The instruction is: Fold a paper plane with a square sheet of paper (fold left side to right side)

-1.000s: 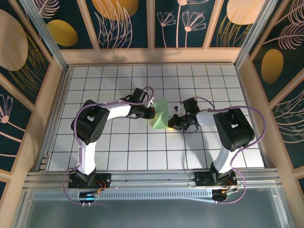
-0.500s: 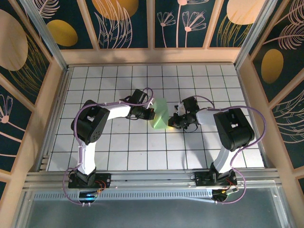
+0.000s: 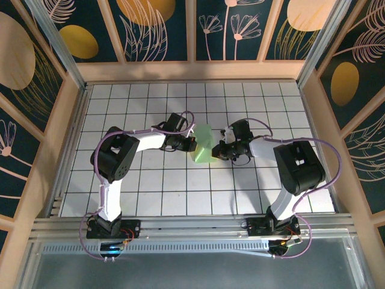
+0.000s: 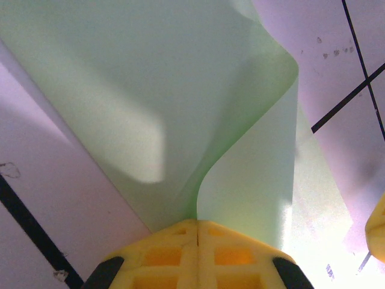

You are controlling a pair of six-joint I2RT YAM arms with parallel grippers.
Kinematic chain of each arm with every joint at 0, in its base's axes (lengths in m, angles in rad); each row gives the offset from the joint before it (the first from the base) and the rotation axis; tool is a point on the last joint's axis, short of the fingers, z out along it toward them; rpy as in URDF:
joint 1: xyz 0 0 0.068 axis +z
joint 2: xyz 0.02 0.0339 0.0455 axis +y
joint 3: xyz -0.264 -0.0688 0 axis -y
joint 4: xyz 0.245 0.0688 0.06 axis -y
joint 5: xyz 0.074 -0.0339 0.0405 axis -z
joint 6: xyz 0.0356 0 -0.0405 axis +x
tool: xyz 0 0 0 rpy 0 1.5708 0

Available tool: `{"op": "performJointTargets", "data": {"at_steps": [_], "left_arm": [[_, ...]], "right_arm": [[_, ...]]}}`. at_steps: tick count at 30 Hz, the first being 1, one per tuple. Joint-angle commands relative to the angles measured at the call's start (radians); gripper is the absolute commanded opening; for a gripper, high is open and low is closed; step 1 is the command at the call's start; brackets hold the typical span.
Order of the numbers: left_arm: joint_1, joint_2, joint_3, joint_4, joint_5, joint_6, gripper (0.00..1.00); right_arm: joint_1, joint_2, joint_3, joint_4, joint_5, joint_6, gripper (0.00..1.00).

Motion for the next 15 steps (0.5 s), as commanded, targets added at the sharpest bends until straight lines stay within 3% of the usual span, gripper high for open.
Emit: {"op": "performJointTargets", "data": {"at_steps": [1, 15], "left_arm": [[0.006, -0.006, -0.006, -0.019, -0.007, 0.004, 0.00], [0.007, -0.034, 0.020, -0.066, -0.002, 0.069, 0.00]], "right_arm": [[0.013, 0.042, 0.004, 0.029, -0.010, 0.022, 0.00], [0.013, 0.100, 0.003, -0.044, 0.076, -0.027, 0.00]]}}
